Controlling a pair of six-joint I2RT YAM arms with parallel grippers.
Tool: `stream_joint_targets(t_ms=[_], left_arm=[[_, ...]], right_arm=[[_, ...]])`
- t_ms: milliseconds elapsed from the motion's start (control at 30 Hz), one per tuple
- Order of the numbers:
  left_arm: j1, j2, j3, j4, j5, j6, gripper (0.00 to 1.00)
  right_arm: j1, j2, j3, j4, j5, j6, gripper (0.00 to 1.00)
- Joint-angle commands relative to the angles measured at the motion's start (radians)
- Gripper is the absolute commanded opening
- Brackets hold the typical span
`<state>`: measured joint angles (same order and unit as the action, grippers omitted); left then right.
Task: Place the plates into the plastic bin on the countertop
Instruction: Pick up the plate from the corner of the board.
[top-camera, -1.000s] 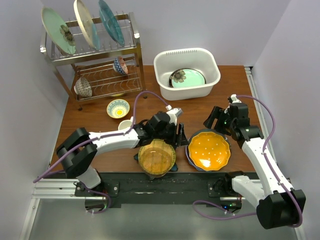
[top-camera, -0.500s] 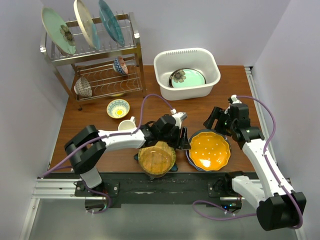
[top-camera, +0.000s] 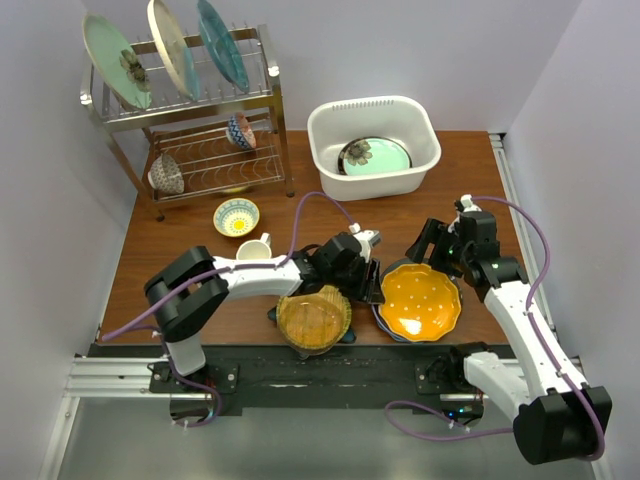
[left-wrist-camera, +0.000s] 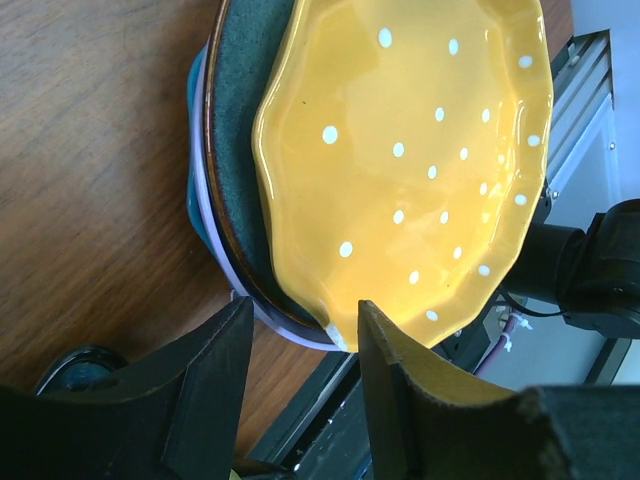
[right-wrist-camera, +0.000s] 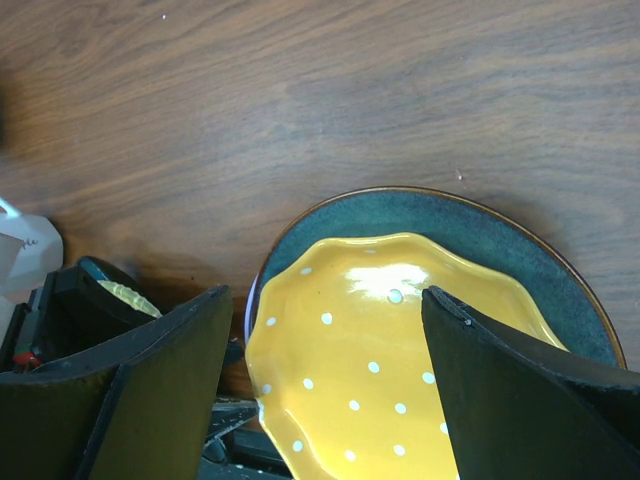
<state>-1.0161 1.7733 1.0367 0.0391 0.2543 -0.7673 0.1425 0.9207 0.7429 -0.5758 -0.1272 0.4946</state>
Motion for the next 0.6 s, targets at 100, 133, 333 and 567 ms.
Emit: stream_joint_targets(t_ms=[100, 133, 333, 567], left_arm=[[-0.018, 0.009, 0.080, -0.028, -0.038, 0.016, 0.50], [-0.019, 0.011, 0.082, -0.028, -0.038, 0.016, 0.50], [-0.022, 0.032, 0.105, -0.080, -0.049, 0.019, 0.46], [-0.024, 0.037, 0.108, -0.087, -0.056, 0.019, 0.44]], right_arm=[[0.002, -0.022, -0.004, 0.022, -0.018, -0.005, 0.80], [0.003, -0.020, -0.001, 0.016, -0.020, -0.005, 0.80], [0.002, -0.020, -0.001, 0.017, -0.022, 0.001, 0.80], [0.002, -0.016, 0.007, 0.025, -0.028, -0.001, 0.80]])
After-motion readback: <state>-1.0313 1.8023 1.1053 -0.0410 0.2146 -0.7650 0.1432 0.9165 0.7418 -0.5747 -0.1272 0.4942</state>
